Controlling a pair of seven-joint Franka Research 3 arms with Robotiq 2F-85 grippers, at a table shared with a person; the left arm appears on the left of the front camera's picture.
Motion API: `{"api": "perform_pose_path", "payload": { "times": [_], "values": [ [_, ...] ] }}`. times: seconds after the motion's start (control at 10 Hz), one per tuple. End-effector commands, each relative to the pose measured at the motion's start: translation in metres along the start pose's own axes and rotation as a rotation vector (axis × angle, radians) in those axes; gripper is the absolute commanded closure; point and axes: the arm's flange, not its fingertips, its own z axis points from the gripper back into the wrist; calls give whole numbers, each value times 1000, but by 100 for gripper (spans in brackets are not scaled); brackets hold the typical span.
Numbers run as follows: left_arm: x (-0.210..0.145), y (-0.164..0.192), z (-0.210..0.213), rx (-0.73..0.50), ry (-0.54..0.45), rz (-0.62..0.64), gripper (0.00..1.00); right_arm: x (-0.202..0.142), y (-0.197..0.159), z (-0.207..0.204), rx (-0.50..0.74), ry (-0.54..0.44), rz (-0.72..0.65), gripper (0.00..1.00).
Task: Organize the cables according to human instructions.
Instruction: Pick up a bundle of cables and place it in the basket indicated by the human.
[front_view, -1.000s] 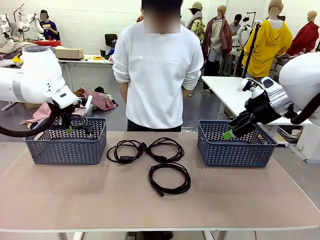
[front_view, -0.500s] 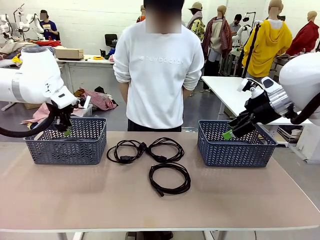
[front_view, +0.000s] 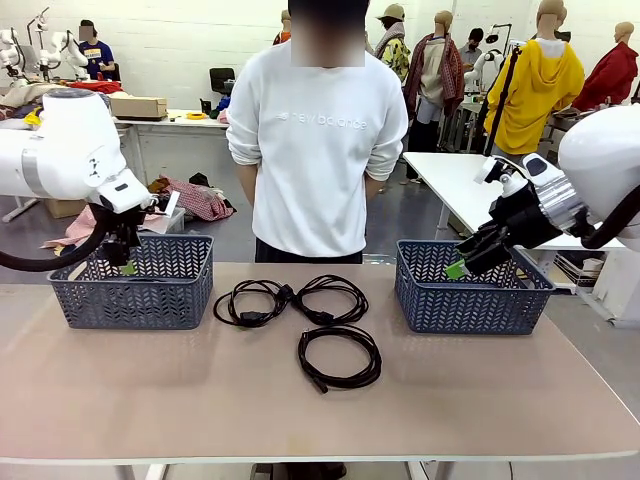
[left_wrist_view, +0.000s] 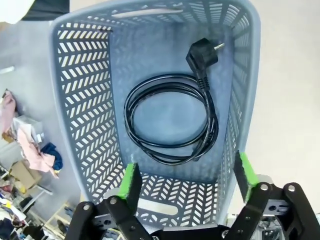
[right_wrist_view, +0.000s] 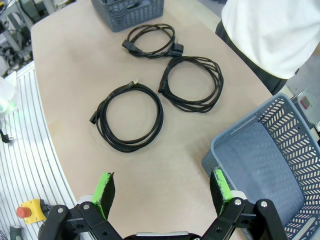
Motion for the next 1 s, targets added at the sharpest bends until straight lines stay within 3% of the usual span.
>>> {"api": "perform_pose_path", "payload": {
  "times": [0.0, 0.9],
  "values": [
    [-2, 4, 2, -19, -31, -12, 0, 1, -2, -1, 12, -32, 11, 0],
    [5, -1, 0, -6, -24, 12, 0, 1, -2, -1, 12, -32, 11, 0]
  ]
}}
